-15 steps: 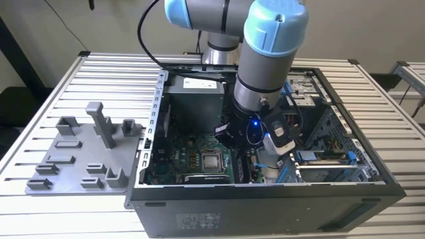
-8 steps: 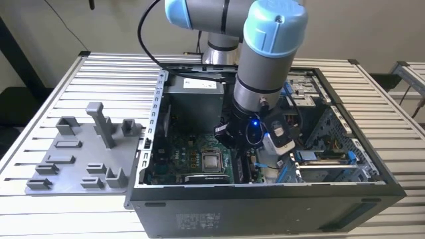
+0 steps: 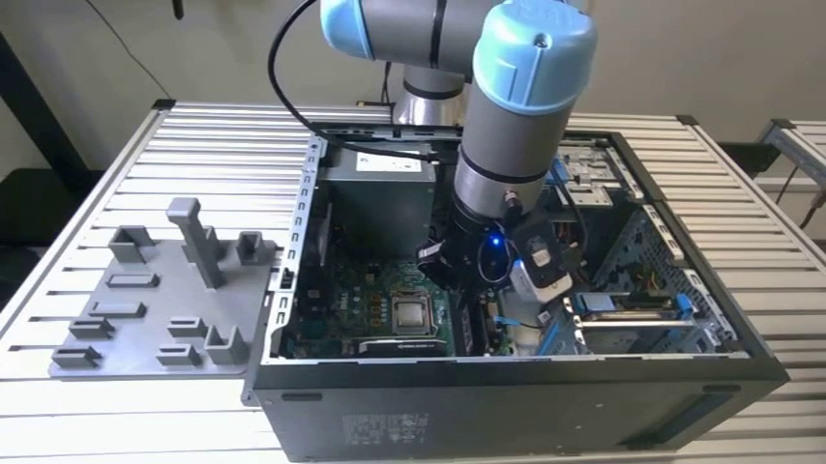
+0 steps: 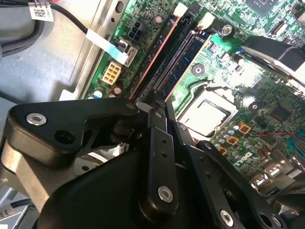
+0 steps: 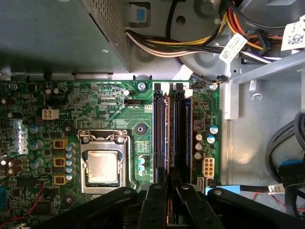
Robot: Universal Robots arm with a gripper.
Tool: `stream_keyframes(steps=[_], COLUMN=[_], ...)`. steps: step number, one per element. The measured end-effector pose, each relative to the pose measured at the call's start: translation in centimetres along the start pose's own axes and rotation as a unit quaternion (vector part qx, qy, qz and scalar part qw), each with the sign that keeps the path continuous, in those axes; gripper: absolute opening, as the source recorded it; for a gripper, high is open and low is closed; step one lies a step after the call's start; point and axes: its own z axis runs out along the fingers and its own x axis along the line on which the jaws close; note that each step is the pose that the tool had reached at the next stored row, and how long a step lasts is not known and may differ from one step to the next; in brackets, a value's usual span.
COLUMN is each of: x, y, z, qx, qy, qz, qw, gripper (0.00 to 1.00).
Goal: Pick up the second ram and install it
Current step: 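Insert the second ram into the second slot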
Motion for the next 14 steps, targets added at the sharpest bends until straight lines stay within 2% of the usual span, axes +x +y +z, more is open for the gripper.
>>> stream_keyframes(steps=[11, 14], x=[0.0, 0.0], y=[-0.01, 0.0], z=[0.05, 0.06], qx=[-0.0012, -0.0031], qy=[0.0, 0.0], qz=[0.0, 0.0], qw=[1.0, 1.0], gripper=[0.14, 0.14])
